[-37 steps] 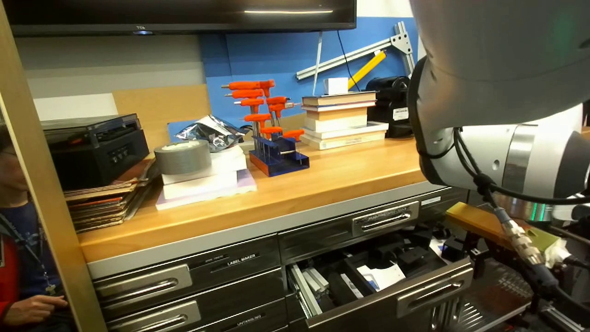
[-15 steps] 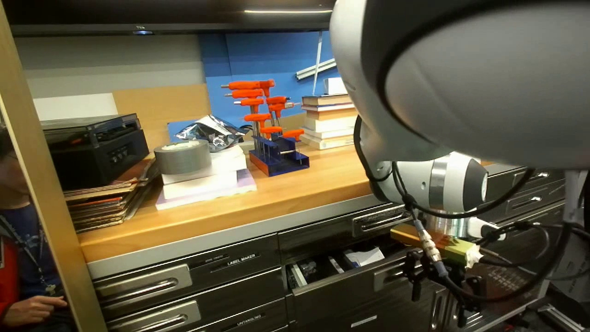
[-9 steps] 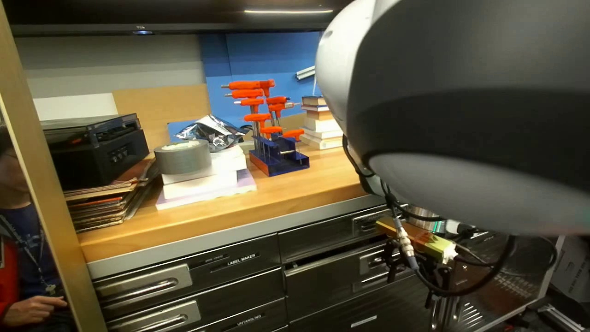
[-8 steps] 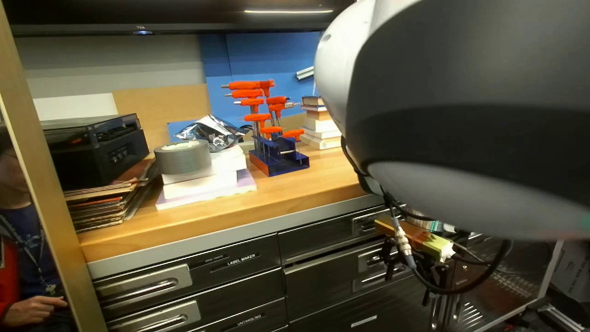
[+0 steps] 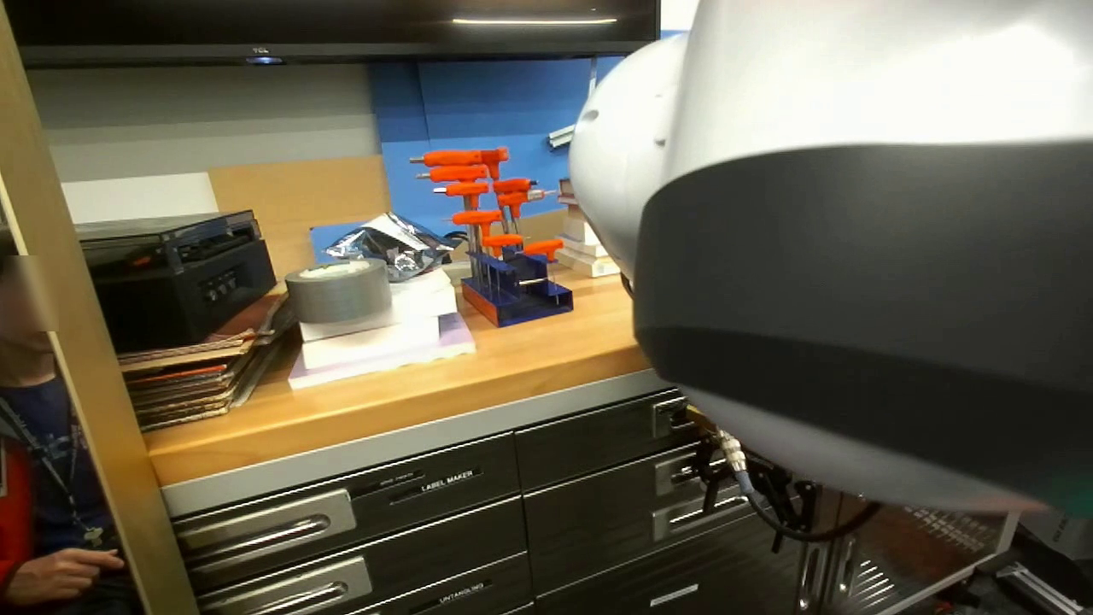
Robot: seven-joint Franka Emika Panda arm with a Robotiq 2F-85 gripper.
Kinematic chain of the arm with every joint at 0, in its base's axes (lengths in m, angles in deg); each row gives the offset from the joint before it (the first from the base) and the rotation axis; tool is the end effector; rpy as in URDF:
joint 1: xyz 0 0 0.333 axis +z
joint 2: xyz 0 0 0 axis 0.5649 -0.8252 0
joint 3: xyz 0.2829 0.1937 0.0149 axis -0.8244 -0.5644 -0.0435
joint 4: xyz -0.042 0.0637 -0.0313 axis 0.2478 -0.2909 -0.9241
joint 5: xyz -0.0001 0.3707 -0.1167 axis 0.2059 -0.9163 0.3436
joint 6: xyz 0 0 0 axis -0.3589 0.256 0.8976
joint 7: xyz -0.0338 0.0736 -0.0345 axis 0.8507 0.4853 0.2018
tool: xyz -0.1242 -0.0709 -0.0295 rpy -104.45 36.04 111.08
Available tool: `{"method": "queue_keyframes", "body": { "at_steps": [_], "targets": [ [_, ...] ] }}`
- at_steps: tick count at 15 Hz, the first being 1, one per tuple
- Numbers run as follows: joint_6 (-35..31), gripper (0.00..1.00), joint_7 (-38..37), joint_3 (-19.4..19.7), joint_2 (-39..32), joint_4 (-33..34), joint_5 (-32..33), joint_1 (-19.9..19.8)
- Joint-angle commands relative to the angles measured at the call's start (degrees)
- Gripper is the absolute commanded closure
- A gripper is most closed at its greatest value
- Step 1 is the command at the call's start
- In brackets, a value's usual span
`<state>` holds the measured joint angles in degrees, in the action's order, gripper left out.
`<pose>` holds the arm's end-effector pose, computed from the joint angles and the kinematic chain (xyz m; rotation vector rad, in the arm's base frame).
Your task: Put the black objects on the tabletop into the open drawer and then close the drawer
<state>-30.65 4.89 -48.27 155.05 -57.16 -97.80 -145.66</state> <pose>0.4851 0.0442 0.0619 -2.5230 1.5521 0.3078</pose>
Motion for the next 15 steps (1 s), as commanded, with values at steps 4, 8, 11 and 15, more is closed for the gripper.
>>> {"method": "queue_keyframes", "body": {
  "at_steps": [4,8,11,15],
  "targets": [
    [3.54,0.0,6.42,11.73,-2.62,-6.53,7.86,7.63],
    [2.82,0.0,13.27,20.67,-5.62,-13.72,14.2,15.12],
    [2.88,0.0,19.21,28.13,-8.09,-17.22,21.48,19.71],
    [2.75,0.0,23.88,36.56,-10.54,-18.76,30.69,23.71]
  ]
}}
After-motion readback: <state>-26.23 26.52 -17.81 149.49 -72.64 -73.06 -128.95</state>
